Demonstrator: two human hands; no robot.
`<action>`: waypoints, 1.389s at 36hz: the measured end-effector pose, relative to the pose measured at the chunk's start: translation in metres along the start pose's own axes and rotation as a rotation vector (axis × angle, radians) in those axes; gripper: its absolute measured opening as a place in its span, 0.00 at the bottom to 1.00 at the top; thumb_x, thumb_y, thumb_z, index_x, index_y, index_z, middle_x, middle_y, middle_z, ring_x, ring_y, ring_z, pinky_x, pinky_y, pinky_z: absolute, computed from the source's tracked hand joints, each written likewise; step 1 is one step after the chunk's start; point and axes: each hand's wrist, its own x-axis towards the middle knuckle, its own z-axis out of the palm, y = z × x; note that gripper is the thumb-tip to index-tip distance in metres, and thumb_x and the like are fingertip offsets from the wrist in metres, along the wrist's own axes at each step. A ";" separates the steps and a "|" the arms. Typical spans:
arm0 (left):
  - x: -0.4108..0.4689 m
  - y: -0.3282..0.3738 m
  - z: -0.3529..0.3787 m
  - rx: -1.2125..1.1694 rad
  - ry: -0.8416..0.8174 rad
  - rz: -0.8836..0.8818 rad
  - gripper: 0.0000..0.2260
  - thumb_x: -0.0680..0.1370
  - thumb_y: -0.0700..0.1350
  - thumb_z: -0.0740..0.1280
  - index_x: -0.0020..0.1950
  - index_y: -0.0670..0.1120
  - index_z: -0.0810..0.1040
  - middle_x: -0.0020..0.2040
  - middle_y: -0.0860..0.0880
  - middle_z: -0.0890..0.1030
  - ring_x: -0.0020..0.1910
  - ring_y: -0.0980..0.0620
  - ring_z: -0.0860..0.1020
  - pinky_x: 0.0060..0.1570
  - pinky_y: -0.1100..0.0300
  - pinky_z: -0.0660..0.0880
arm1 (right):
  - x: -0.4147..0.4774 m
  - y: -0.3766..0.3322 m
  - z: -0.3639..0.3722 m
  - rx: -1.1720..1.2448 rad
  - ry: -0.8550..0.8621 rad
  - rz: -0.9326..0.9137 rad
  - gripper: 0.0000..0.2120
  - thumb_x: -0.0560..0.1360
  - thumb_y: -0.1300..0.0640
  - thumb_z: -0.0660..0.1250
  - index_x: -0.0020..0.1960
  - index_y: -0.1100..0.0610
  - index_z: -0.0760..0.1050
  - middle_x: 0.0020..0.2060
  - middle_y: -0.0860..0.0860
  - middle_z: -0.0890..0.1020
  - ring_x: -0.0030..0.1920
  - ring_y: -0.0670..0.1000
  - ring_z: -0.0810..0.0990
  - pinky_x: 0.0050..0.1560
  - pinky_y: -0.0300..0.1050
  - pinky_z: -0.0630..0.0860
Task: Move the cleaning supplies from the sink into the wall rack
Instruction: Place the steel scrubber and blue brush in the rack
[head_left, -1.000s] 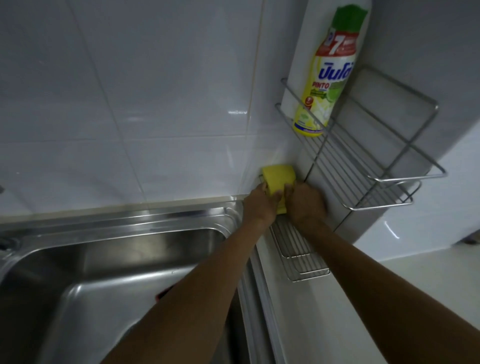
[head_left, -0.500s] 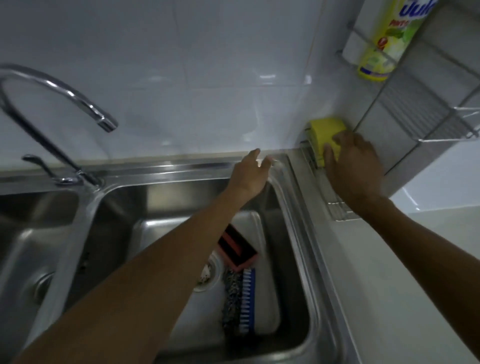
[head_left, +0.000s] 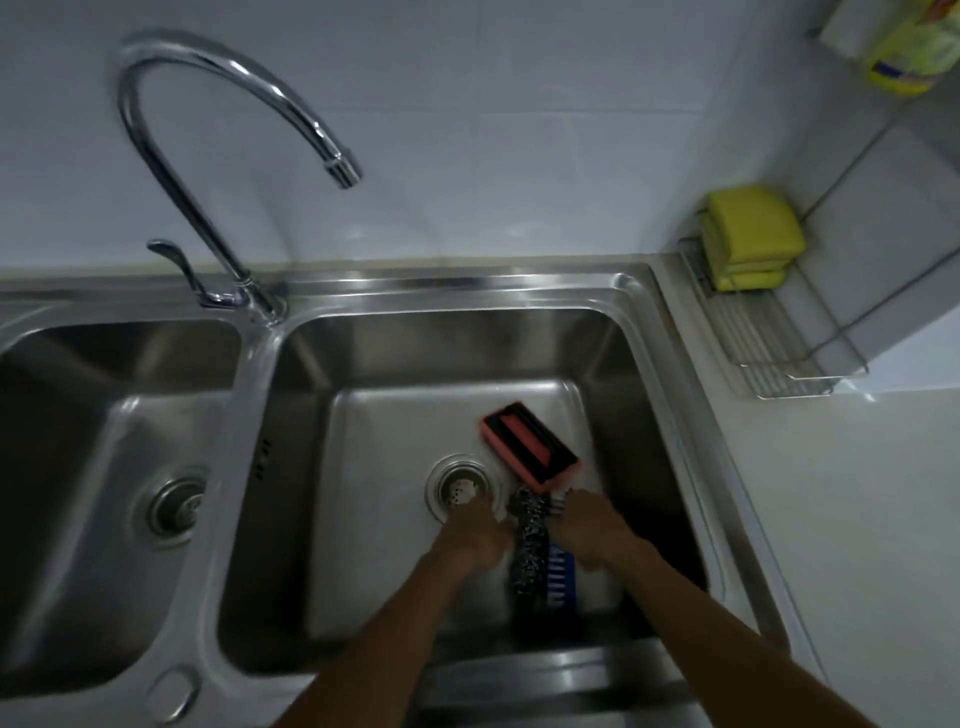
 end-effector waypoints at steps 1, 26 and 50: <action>0.002 0.000 0.011 0.008 -0.050 0.001 0.23 0.84 0.48 0.62 0.75 0.36 0.68 0.74 0.38 0.72 0.73 0.40 0.71 0.69 0.54 0.68 | 0.003 0.002 0.007 -0.026 -0.021 0.027 0.09 0.77 0.55 0.60 0.39 0.57 0.72 0.45 0.56 0.78 0.44 0.54 0.78 0.48 0.48 0.78; -0.112 0.081 -0.047 -0.499 -0.229 -0.002 0.08 0.79 0.49 0.71 0.56 0.55 0.76 0.47 0.51 0.81 0.37 0.50 0.82 0.39 0.52 0.84 | -0.117 0.004 -0.107 0.400 -0.082 0.051 0.14 0.74 0.53 0.70 0.53 0.62 0.81 0.47 0.58 0.86 0.45 0.54 0.87 0.48 0.49 0.84; -0.205 0.441 -0.126 -0.393 -0.127 0.533 0.17 0.82 0.49 0.68 0.67 0.42 0.77 0.59 0.41 0.85 0.53 0.41 0.86 0.54 0.47 0.83 | -0.298 0.045 -0.448 0.317 0.684 0.005 0.11 0.72 0.54 0.74 0.41 0.63 0.81 0.31 0.55 0.85 0.31 0.52 0.86 0.41 0.44 0.84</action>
